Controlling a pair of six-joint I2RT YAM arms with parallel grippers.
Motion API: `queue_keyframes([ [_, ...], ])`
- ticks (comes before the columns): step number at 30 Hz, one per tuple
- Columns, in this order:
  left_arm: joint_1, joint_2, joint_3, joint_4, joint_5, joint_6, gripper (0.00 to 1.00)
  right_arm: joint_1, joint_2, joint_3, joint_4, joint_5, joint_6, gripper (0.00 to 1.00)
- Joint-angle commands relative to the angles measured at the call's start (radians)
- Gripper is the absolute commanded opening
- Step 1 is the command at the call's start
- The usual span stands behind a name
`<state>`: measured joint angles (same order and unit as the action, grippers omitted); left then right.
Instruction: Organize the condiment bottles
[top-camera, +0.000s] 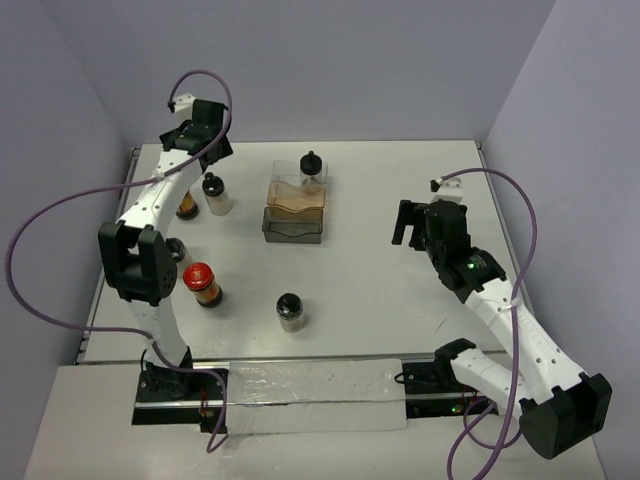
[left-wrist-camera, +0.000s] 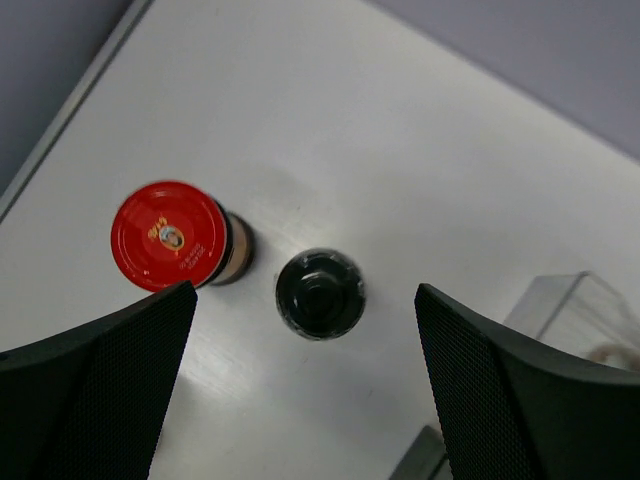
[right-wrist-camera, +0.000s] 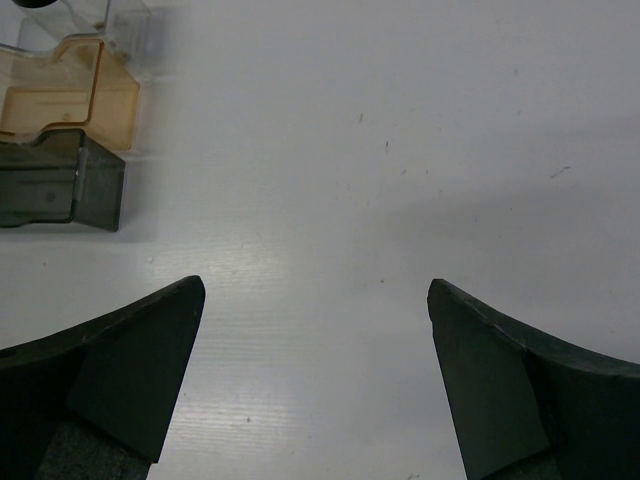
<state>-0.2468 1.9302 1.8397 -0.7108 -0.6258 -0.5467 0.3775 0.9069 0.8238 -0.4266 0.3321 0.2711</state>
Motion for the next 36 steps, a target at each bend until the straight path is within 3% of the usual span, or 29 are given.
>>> queue_keyframes([
  [1,0.004,0.050,0.020,-0.052,-0.001,-0.064,0.98,0.008,-0.005,-0.003,0.038,0.009,-0.001,1.00],
  [23,0.023,0.141,-0.061,0.025,0.109,-0.102,0.97,0.008,0.020,0.002,0.035,-0.004,-0.001,1.00],
  [28,0.023,0.142,-0.078,0.044,0.107,-0.104,0.89,0.008,0.021,0.001,0.034,-0.004,-0.001,1.00],
  [36,0.026,0.158,-0.062,0.047,0.120,-0.098,0.66,0.008,0.027,0.000,0.026,0.006,-0.001,1.00],
])
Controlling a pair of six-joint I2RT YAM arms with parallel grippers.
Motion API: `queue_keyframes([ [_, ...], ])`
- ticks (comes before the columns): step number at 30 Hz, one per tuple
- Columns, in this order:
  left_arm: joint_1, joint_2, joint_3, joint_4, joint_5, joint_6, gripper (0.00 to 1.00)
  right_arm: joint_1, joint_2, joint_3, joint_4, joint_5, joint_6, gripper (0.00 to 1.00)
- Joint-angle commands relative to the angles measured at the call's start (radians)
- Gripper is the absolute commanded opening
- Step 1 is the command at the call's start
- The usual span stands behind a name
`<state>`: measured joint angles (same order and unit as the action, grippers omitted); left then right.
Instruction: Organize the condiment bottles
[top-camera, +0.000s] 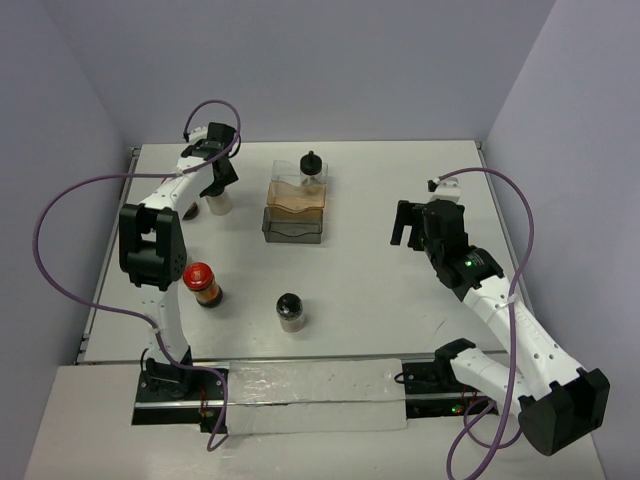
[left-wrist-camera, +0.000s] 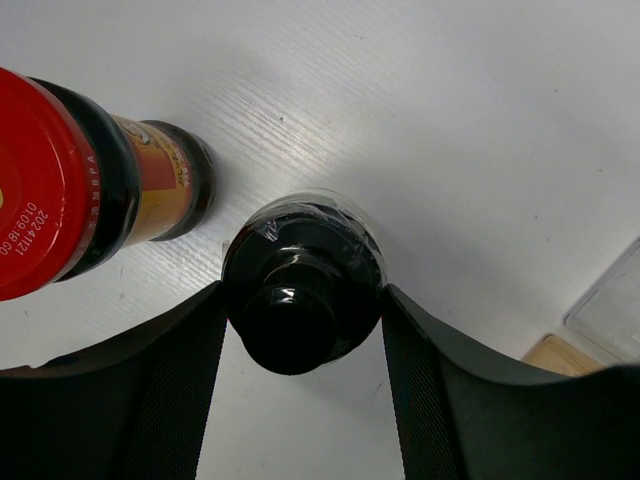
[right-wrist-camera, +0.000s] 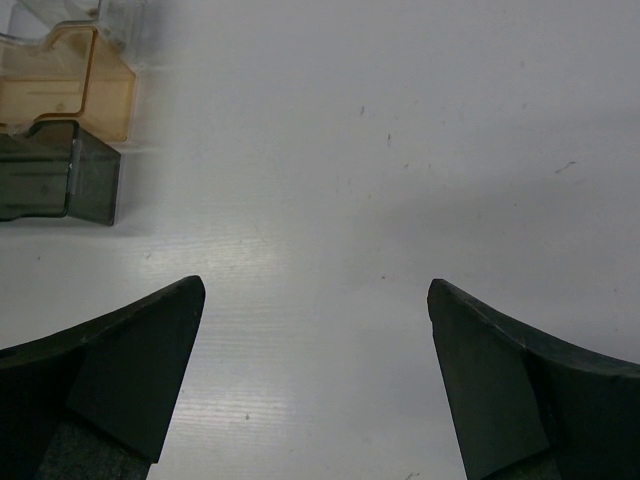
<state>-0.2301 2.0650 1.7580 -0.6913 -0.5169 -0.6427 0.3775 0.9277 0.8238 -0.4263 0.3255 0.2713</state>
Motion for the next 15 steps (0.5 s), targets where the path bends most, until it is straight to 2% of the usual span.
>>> queue_keyframes([
  [1,0.009,0.020,0.019,0.029,0.014,-0.001,0.62,0.009,0.010,0.002,0.023,0.015,-0.001,1.00],
  [3,0.009,0.008,0.013,0.039,0.016,0.005,0.50,0.009,0.016,0.002,0.024,0.010,-0.001,1.00],
  [6,0.009,-0.002,0.018,0.037,0.016,0.017,0.38,0.008,0.015,-0.005,0.028,-0.001,-0.001,1.00],
  [11,0.008,-0.033,0.029,0.023,0.018,0.038,0.12,0.009,0.015,-0.008,0.036,-0.007,-0.001,1.00],
  [15,-0.010,-0.086,0.057,0.013,0.024,0.088,0.10,0.009,0.016,-0.003,0.034,-0.005,-0.001,1.00],
])
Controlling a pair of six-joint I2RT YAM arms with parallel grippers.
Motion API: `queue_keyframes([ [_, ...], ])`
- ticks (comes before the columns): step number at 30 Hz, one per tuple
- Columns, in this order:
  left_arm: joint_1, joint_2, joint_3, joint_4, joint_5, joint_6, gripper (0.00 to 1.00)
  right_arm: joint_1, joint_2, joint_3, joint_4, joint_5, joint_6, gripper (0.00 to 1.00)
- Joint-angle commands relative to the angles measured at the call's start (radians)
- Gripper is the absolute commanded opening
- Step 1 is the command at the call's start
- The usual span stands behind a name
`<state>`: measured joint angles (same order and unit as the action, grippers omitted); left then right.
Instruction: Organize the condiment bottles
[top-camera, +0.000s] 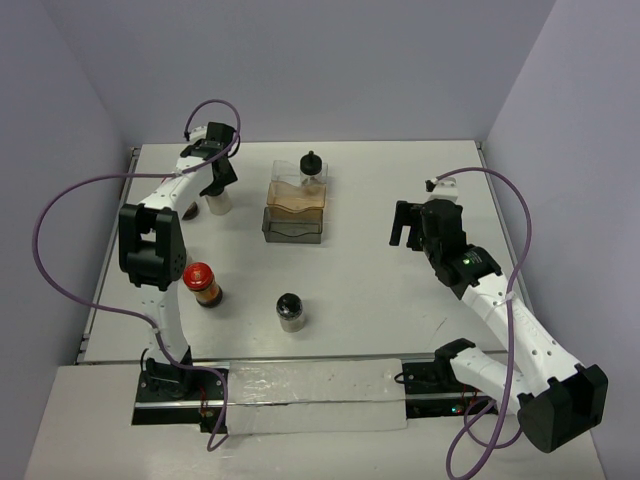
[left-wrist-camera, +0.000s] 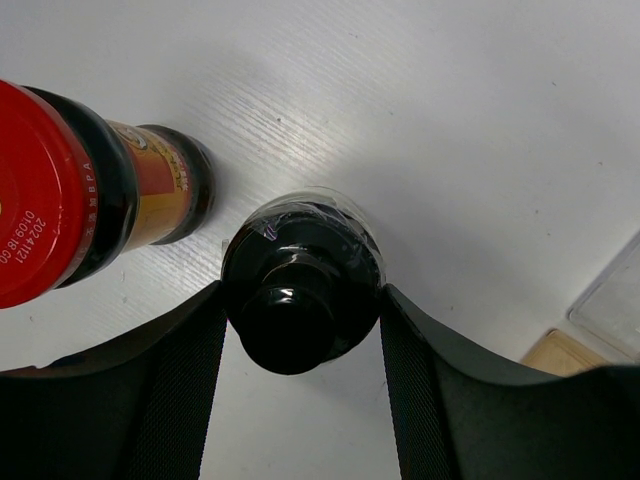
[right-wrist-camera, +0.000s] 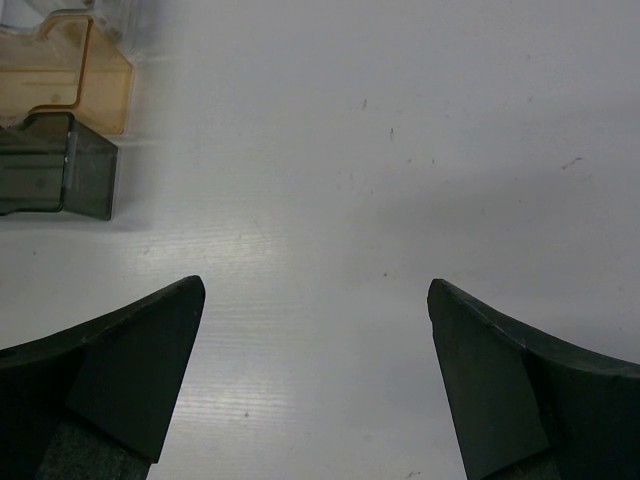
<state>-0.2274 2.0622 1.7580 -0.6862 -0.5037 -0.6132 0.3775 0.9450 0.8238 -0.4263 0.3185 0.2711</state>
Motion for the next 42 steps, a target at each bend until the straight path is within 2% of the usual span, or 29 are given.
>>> queue_keyframes([
  [1,-0.021,-0.093,0.071,0.000,0.006,0.071,0.10,0.008,-0.002,-0.003,0.035,0.002,-0.001,1.00],
  [7,-0.112,-0.137,0.208,-0.057,-0.029,0.173,0.10,0.008,-0.008,0.001,0.038,-0.003,-0.001,1.00],
  [11,-0.191,-0.087,0.366,-0.093,-0.021,0.203,0.10,0.008,-0.011,0.003,0.037,-0.004,-0.001,1.00],
  [17,-0.227,0.030,0.547,-0.104,0.043,0.192,0.10,0.009,-0.022,0.008,0.023,0.004,-0.001,1.00],
  [27,-0.236,0.137,0.594,0.010,0.113,0.165,0.10,0.008,-0.015,0.017,0.014,0.013,-0.001,1.00],
  [42,-0.236,0.214,0.590,0.095,0.129,0.162,0.10,0.010,-0.003,0.018,0.006,0.015,-0.001,1.00],
])
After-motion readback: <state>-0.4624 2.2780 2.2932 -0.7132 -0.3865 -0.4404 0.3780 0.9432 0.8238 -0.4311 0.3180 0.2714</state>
